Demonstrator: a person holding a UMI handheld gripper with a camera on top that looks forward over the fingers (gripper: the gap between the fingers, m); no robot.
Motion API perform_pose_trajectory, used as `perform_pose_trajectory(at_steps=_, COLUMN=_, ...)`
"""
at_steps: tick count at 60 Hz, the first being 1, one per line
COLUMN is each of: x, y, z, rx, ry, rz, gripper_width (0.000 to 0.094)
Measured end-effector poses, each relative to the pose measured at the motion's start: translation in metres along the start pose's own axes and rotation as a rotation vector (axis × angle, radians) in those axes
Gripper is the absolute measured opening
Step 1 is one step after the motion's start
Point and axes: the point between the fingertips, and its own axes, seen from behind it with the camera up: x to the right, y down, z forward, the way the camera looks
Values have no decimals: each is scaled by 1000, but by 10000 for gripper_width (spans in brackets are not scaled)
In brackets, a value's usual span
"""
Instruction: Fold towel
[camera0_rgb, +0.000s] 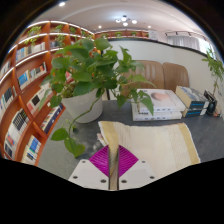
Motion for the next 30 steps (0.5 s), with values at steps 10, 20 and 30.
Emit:
perform_pose_trajectory(at_steps=10, x=84, y=-56, z=-51, rx=72, ry=32, rz=217, gripper_width=89)
perform_pose_trajectory(at_steps=20, x=203, y=-44, z=-57, rx=61, ry=169, rz=224, gripper_width=120)
perform_pose_trajectory(at_steps=30, x=289, y=-11, z=-52, rx=9, ry=251, rz=92, gripper_width=698)
